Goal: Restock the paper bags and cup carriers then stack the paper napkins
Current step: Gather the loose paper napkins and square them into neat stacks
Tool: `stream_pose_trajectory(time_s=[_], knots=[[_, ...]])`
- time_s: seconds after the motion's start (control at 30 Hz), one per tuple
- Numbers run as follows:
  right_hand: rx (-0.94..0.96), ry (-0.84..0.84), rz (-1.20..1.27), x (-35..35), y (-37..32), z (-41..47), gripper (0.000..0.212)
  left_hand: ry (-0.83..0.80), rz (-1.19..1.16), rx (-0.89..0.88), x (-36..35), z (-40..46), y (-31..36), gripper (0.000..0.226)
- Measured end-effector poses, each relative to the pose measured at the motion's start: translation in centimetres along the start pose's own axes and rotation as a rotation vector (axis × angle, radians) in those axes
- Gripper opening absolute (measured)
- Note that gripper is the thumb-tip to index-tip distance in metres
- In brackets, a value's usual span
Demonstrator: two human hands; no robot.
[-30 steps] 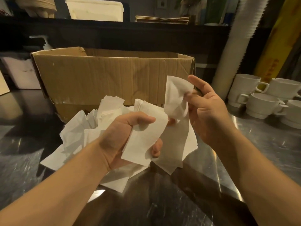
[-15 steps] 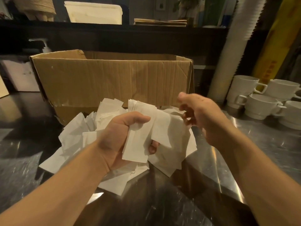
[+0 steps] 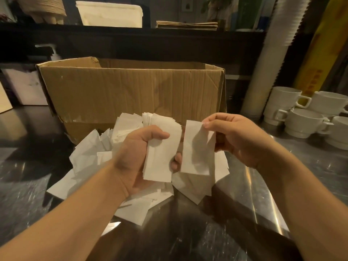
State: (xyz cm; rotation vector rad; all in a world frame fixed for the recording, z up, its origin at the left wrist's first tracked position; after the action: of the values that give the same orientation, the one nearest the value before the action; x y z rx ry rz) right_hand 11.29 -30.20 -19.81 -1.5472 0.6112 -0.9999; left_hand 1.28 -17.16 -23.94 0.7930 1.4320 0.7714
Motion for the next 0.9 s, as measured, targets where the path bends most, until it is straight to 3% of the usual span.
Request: stream_pose_trajectory(time_s=[0.07,0.13,0.2,0.3,0.47,0.6,0.77,0.83,0.9], knots=[[0.057,-0.123,0.141,-0.6,-1.0,-0.7,0.015,0.008,-0.062,-0.02,0.4,0.3,0.2,0.057],[0.12,-0.313,0.211,-2.5,-2.0,-1.8,0.011,0.022,-0.06,-0.051,0.6,0.3,0.6,0.043],[0.188,-0.4,0.198,-4.1,-2.6,-2.5,0.008,0.029,-0.004,-0.026,0.3,0.0,0.4,0.036],[0.244,-0.274,0.039,-5.0,-2.6,-2.3,0.01,0.001,0.089,0.041,-0.4,-0.4,-0.4,0.05],[0.242,-0.04,-0.009,-4.4,-2.3,-2.0,0.012,0.0,0.112,0.022,-1.0,-0.7,-0.3,0.056],[0.213,0.037,-0.007,-3.6,-1.9,-1.8,0.008,-0.152,0.041,0.103,-1.9,-0.8,-1.1,0.051],[0.221,0.329,0.013,1.5,-1.3,-0.9,0.009,-0.028,-0.135,0.173,-0.4,-0.3,-1.7,0.054],[0.198,0.407,-0.138,2.6,-0.9,-0.3,0.004,0.02,-0.17,0.155,0.0,-0.2,-1.5,0.051],[0.15,0.382,-0.362,2.1,-0.2,0.5,0.012,0.051,-0.176,0.146,0.5,-0.1,-1.5,0.052]])
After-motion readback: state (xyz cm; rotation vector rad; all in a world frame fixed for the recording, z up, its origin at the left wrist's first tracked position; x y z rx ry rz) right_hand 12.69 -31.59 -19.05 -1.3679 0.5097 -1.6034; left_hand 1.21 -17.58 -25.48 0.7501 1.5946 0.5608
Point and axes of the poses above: each hand's wrist, its own z-axis towards the middle knuckle, its own x-axis out of the back of the hand, y = z × x, the point moved 10 cm from there along z, towards the middle knuckle, and after that the axes turned 4 degrees about -x, right-handed, at the moved point
